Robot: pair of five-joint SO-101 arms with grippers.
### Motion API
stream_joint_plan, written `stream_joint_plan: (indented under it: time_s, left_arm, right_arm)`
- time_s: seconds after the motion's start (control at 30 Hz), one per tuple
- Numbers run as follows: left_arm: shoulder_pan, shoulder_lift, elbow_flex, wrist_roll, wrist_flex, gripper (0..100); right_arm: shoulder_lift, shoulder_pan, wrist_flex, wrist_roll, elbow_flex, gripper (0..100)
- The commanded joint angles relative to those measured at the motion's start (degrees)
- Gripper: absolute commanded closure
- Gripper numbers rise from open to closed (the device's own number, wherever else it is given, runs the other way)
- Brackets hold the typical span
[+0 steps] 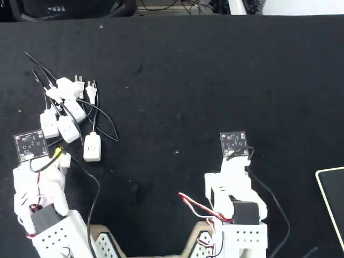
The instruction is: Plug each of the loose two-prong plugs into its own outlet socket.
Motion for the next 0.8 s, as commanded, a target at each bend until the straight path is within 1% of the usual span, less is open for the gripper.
stream_joint_plan:
  time_s: [0.0,0.07,0.13,0.27,0.37,0.47,0.57,0.63,0.77]
  left_arm:
    - [4.62,0.00,-1.80,1.58,9.85,74]
    - [7.43,0.00,-4.88,1.76,13.98,74]
    - [10.59,0.09,-8.31,2.02,16.00,74]
    - [14.02,0.18,-11.12,6.33,16.35,74]
    - [16.57,0.18,-11.12,7.65,16.35,74]
    - [17.36,0.18,-10.95,7.65,14.68,74]
    - [17.36,0.18,-9.54,8.88,8.26,74]
    - [17.63,0.26,-8.84,9.23,5.36,74]
    - [17.71,0.26,-9.01,9.23,5.01,74]
  right_arm:
    - [-5.58,-0.53,0.35,-0.26,-0.04,97.3]
    - [-5.58,-0.53,0.35,-0.26,-0.04,97.3]
    - [-5.58,-0.53,0.35,-0.26,-0.04,97.3]
    - [-5.58,-0.53,0.35,-0.26,-0.04,97.3]
    - [-5.58,-0.53,0.35,-0.26,-0.04,97.3]
    - [-5.58,-0.53,0.35,-0.26,-0.04,97.3]
    - [-5.58,-0.53,0.35,-0.26,-0.04,97.3]
    - [-5.58,-0.53,0.35,-0.26,-0.04,97.3]
    - [-5.58,-0.53,0.35,-0.26,-0.04,97.3]
